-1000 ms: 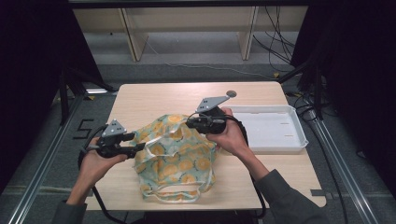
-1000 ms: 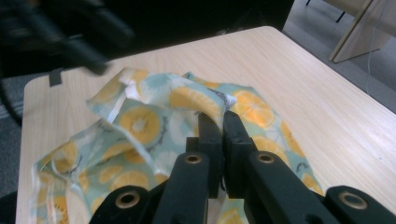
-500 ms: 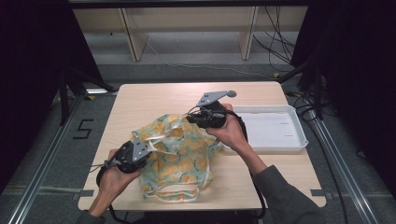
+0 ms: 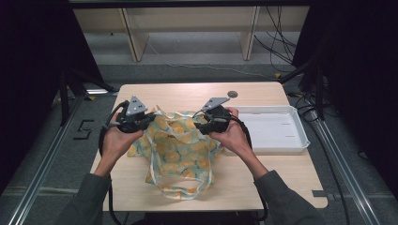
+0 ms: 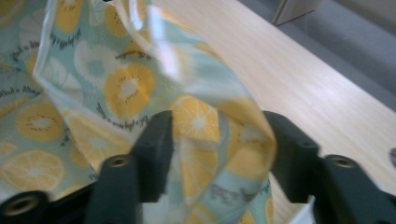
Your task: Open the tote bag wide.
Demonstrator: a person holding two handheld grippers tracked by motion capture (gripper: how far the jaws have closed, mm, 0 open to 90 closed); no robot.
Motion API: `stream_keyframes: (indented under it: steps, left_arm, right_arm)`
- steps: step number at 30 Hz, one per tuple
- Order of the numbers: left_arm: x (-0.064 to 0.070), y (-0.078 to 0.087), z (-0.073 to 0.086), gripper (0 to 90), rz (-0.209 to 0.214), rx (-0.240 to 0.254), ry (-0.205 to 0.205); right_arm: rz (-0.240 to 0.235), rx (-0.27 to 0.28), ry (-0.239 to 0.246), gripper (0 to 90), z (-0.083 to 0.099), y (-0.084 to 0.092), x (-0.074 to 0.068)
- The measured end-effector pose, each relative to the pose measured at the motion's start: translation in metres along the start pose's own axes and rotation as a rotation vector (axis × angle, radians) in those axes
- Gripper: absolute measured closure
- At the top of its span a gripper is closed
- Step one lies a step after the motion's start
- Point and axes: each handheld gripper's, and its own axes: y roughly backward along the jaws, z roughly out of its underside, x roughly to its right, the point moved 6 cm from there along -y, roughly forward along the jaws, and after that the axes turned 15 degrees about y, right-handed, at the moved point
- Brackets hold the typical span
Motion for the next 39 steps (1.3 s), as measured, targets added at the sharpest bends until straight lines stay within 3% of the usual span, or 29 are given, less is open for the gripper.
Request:
stream_keyframes:
  steps: [4,6,7,9,10,11,12,13,14,15,17,18,19,23,24,25,26,28,32,33,34,35,39]
  left_arm:
    - [-0.006,-0.004,-0.010,89.5,0.000,0.000,0.030]
    - [-0.008,-0.006,-0.013,89.5,-0.006,-0.001,0.040]
    - [-0.008,-0.008,-0.015,89.5,-0.003,0.015,0.059]
    - [-0.011,-0.010,-0.017,89.5,-0.004,-0.006,0.054]
    - [-0.012,-0.011,-0.018,89.5,-0.007,-0.008,0.056]
    - [-0.013,-0.012,-0.019,89.5,-0.001,-0.010,0.065]
    - [-0.014,-0.014,-0.019,89.5,0.004,-0.013,0.069]
    - [-0.013,-0.016,-0.019,89.4,0.010,-0.009,0.079]
    - [-0.016,-0.017,-0.020,89.4,0.008,-0.005,0.045]
    - [-0.017,-0.019,-0.019,89.4,0.009,-0.011,0.045]
    - [-0.017,-0.020,-0.019,89.4,0.012,-0.010,0.051]
    - [-0.018,-0.020,-0.019,89.4,0.014,-0.009,0.062]
    - [-0.018,-0.019,-0.017,89.4,0.011,-0.027,0.084]
    - [-0.023,-0.019,-0.016,89.3,0.010,-0.019,0.106]
    - [-0.025,-0.018,-0.015,89.3,0.004,-0.018,0.107]
    - [-0.027,-0.017,-0.014,89.3,0.004,-0.015,0.111]
    - [-0.028,-0.017,-0.014,89.2,0.007,-0.005,0.122]
    - [-0.034,-0.016,-0.010,89.2,-0.011,-0.006,0.125]
    - [-0.044,-0.020,0.001,89.2,-0.028,-0.004,0.172]
    - [-0.052,-0.024,0.011,89.2,-0.036,-0.030,0.166]
    - [-0.052,-0.024,0.011,89.2,-0.036,-0.030,0.166]
    - [-0.054,-0.028,0.017,89.1,-0.042,-0.026,0.195]
    - [-0.063,-0.038,0.034,89.1,-0.048,-0.047,0.228]
  right_arm:
    - [0.048,0.044,0.016,33.6,-0.002,0.019,-0.005]
    - [0.080,0.077,0.033,33.2,-0.005,0.037,-0.012]
    - [0.080,0.077,0.033,33.2,-0.005,0.037,-0.012]
    - [0.086,0.126,0.055,33.1,-0.008,0.048,-0.019]
    - [0.086,0.126,0.055,33.1,-0.008,0.048,-0.019]
    - [0.065,0.138,0.070,33.0,-0.008,0.049,-0.024]
    - [0.040,0.135,0.068,32.8,-0.006,0.046,-0.032]
    - [0.015,0.104,0.110,32.3,0.000,0.034,-0.042]
    - [0.015,0.104,0.110,32.3,0.000,0.034,-0.042]
    - [-0.001,0.068,0.107,32.3,0.007,0.017,-0.048]
    - [-0.001,0.060,0.102,32.2,0.010,0.011,-0.049]
    - [-0.003,0.044,0.102,31.7,0.012,0.002,-0.049]
    - [-0.014,-0.011,0.104,30.8,0.016,-0.012,-0.050]
    - [-0.015,-0.051,0.128,32.2,0.018,-0.029,-0.050]
    - [-0.007,-0.067,0.142,40.6,0.019,-0.031,-0.049]
    - [-0.001,-0.101,0.191,56.6,0.020,-0.035,-0.047]
    - [0.002,-0.117,0.208,67.3,0.021,-0.037,-0.045]
    - [0.016,-0.112,0.197,80.9,0.020,-0.039,-0.039]
    - [0.067,-0.059,0.157,86.9,0.010,-0.040,-0.016]
    - [0.081,-0.048,0.154,86.9,0.006,-0.041,-0.006]
    - [0.081,-0.048,0.154,86.9,0.006,-0.041,-0.006]
    - [0.084,-0.042,0.139,86.9,0.001,-0.045,0.004]
    - [0.091,-0.044,0.124,86.7,-0.003,-0.054,0.012]
